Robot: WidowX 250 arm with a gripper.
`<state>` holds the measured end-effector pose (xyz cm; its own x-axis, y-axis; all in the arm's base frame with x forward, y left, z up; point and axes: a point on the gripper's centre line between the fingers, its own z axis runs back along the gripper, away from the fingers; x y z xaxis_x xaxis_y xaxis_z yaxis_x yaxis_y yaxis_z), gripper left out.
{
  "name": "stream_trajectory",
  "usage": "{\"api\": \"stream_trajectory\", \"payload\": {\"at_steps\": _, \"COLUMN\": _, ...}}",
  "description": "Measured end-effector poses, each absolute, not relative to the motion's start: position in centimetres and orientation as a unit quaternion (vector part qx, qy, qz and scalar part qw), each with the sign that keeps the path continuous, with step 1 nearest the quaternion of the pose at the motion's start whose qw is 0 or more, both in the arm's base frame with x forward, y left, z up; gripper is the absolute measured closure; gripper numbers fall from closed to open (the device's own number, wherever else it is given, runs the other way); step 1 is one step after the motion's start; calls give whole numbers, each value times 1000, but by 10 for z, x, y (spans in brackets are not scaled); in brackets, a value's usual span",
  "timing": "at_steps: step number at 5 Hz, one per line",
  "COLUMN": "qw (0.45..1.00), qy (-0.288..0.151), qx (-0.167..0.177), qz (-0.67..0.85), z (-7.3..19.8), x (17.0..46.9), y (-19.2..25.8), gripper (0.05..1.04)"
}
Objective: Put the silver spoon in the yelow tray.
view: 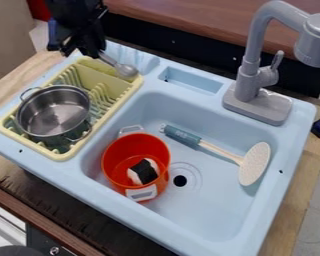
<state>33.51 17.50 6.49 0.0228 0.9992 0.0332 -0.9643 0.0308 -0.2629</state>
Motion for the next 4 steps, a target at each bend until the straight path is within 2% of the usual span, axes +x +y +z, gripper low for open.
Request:
{"api": "stream_trajectory", "payload": {"at_steps": 1, "qw": 722, "qy": -97, "qx": -87, "qz": 679, "z": 64, "x": 333, "y": 174, "gripper": 637}}
{"api": "stream_trajectory", "payload": {"at_steps": 2, "qw": 730, "qy": -94, "qx": -88, "qz": 671, "z": 68, "x": 333, "y": 175, "gripper": 317}}
{"api": "stream_trajectory", "payload": {"at_steps": 3, "qw": 738, "qy": -92, "qx": -87, "qz": 663, "z": 68, "x": 333, "y": 175, "gripper": 102}}
{"api": "stream_trajectory", "payload": {"at_steps": 4, "qw": 755, "qy": -101, "qx": -85, "qz": 642, "z": 67, "x": 329, "y": 172, "gripper": 87}}
